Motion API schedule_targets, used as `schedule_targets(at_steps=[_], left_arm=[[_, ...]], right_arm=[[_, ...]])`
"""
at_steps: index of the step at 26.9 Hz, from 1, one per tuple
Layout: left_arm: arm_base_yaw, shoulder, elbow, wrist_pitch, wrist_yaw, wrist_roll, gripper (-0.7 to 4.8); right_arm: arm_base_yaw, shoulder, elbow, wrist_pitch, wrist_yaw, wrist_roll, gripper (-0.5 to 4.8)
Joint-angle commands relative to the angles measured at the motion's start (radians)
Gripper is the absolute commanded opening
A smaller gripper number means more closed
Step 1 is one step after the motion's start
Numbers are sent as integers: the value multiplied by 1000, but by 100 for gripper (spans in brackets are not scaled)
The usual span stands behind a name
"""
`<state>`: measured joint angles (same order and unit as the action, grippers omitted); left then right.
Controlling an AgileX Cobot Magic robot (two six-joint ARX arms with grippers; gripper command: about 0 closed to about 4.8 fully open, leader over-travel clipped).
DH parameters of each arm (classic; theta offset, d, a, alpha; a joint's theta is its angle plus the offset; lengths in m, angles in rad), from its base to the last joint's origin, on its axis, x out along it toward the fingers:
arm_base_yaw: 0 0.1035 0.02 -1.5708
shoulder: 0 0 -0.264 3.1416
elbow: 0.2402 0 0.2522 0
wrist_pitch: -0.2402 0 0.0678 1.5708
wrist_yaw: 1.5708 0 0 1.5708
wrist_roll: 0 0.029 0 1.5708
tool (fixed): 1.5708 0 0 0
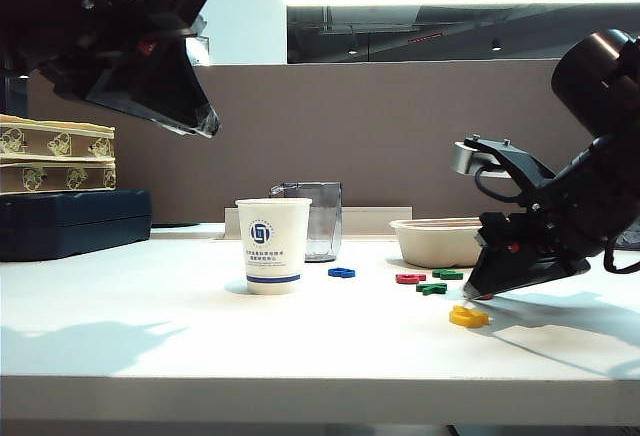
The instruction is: Pick up the letter "c" and put it in the paper cup.
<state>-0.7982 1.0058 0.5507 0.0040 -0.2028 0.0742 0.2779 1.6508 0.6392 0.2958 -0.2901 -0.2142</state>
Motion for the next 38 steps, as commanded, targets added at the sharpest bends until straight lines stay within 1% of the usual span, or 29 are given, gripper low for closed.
schedule_targets(at_steps=[1,15,16,19,31,38], left_arm=[[-1,-2,1,12,-3,-3,97],[-1,-2,1,12,-3,-3,98],[-1,-2,1,12,-3,-3,98],[-1,-2,1,12,-3,-3,97],[-1,-2,1,12,-3,-3,98],[-1,-2,1,12,-3,-3,97]], right_arm=[[2,-21,1,-8,0,5,144],[2,-37,1,-11,0,5,149],[2,-36,1,-11,0,5,154],[2,-36,1,-11,0,5,213],[2,-34,1,-5,3,4,211],[2,23,1,-7,2,5,211]])
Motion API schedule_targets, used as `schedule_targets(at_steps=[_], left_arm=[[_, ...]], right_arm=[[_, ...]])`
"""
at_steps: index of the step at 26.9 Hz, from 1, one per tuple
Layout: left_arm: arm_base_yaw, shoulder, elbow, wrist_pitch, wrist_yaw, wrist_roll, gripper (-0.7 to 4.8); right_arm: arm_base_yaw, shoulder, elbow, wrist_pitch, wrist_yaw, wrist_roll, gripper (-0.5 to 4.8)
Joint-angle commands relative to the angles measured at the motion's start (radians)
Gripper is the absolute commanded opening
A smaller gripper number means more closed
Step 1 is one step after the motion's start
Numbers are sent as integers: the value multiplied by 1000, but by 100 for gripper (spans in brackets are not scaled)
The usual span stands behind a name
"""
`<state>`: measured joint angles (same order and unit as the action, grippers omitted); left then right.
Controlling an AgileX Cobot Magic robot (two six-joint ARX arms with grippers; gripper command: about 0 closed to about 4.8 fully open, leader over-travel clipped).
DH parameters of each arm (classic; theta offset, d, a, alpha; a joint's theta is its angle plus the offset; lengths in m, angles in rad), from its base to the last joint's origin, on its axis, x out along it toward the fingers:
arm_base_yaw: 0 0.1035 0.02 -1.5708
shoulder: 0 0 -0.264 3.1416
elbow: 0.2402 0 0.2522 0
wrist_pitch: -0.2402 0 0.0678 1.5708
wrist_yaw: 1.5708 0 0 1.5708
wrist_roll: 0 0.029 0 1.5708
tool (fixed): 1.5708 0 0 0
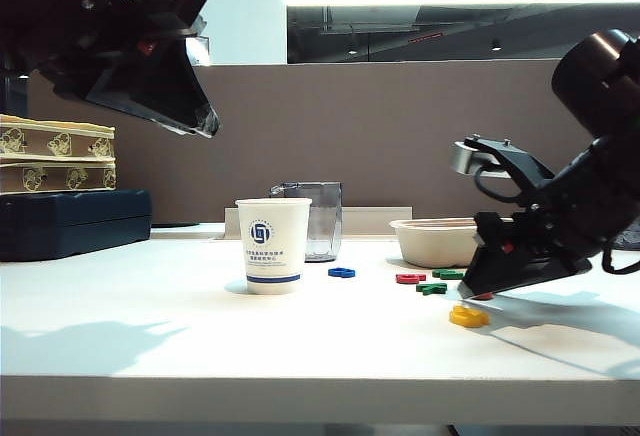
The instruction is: Pick up the letter "c" and put it in the paper cup.
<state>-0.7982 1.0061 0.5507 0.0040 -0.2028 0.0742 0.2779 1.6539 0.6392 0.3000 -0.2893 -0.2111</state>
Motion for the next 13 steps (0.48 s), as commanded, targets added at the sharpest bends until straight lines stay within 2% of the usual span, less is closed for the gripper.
schedule_targets(at_steps=[1,5,10,13], left_arm=[[-1,-2,1,11,-3,-3,98],[-1,-2,1,11,-3,-3,98],[-1,-2,1,11,-3,-3,97],[-1,-2,1,11,-3,-3,98]], right_arm=[[2,30,1,-11,-1,2,211],[2,31,1,-9,0,2,208],[2,31,1,-11,0,2,150],[2,31,1,-10,0,2,146]])
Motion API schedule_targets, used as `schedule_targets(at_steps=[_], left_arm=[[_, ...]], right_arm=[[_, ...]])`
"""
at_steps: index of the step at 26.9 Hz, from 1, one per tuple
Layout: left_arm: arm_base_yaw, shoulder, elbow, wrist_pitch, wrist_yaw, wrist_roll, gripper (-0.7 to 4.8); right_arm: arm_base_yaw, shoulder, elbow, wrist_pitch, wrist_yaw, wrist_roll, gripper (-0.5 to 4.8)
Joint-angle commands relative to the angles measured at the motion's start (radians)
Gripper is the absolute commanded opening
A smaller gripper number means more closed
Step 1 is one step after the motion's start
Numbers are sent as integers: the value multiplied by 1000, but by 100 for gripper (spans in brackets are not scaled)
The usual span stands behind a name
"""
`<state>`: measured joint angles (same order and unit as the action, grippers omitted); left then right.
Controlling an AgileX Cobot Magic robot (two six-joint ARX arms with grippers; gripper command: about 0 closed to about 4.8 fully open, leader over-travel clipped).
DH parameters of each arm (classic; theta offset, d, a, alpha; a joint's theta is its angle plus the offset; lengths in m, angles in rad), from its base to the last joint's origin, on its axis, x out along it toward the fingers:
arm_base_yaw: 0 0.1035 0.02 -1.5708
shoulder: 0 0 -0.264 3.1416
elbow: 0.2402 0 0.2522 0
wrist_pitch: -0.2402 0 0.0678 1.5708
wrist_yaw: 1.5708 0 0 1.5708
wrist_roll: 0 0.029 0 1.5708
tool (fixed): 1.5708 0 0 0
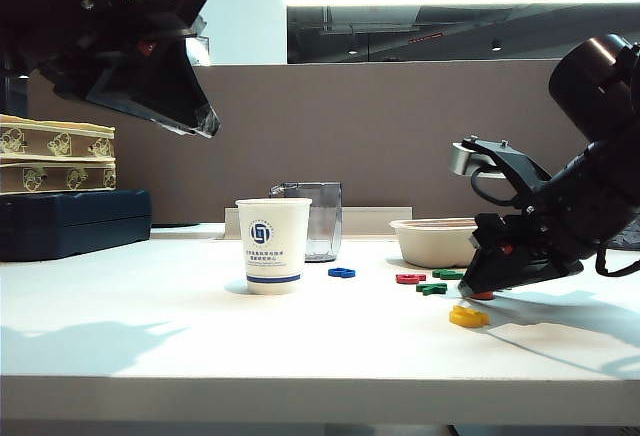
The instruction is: Pick up the letter "c" and put it in the paper cup.
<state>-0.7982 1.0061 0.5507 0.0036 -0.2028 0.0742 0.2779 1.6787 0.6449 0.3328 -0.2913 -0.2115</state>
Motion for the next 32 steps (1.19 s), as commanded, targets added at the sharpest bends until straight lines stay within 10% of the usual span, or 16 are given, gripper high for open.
schedule_targets(at_steps=[1,32], left_arm=[[-1,-2,1,12,-3,-3,98],[-1,-2,1,12,-3,-3,97]], right_arm=[[2,6,-5,-43,2,2,146],[2,-126,-4,-90,31,1,149]])
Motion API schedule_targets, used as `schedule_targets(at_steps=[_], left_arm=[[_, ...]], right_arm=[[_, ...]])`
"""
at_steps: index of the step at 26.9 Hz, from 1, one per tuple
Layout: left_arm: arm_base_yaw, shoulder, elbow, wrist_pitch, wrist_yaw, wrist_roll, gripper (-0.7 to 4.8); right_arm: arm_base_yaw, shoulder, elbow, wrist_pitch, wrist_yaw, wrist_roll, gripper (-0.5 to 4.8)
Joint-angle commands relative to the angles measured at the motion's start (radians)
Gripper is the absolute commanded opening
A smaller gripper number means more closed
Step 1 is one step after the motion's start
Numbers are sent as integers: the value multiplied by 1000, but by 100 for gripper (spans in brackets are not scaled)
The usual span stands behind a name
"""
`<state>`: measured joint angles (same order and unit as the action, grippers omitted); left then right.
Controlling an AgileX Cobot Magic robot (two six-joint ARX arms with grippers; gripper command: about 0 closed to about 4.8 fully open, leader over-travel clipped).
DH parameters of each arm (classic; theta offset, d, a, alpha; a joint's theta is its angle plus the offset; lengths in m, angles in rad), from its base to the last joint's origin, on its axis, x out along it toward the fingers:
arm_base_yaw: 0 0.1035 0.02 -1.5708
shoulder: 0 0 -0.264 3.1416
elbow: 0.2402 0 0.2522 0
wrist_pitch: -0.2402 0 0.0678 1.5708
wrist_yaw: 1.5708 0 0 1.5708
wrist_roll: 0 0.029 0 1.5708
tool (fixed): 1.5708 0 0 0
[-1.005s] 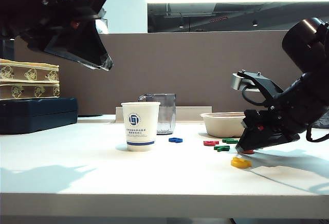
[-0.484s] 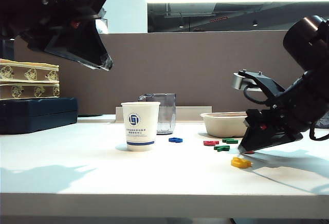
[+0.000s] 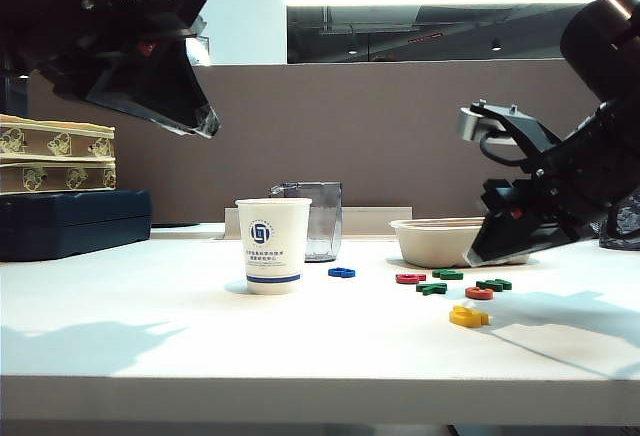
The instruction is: Pick up the letter "c" and put it in the paper cup.
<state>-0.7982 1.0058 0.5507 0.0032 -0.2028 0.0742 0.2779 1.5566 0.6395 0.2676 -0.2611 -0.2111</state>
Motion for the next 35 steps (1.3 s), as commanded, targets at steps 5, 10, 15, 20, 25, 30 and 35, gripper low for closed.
schedule_targets(at_steps=[5,10,15,20,25,30,35], left_arm=[[-1,-2,1,12,-3,-3,97],[-1,-2,1,12,-3,-3,97],[-1,-2,1,12,-3,-3,97],[-1,-2,1,12,-3,-3,97],[-1,-2,1,12,-3,-3,97],[-1,-2,1,12,-3,-3,97],[-1,-2,1,12,-3,-3,97]], right_arm=[[2,-4,1,-40,16,-3,214],[2,-4,1,-63,16,-3,212],[2,-4,1,-103,16,-3,213],[2,-4,0,-110,16,-3,212],[2,-4,0,-109,16,-3,212],[2,-4,0,-110,16,-3,212],[2,3,0,-107,21,-3,212]])
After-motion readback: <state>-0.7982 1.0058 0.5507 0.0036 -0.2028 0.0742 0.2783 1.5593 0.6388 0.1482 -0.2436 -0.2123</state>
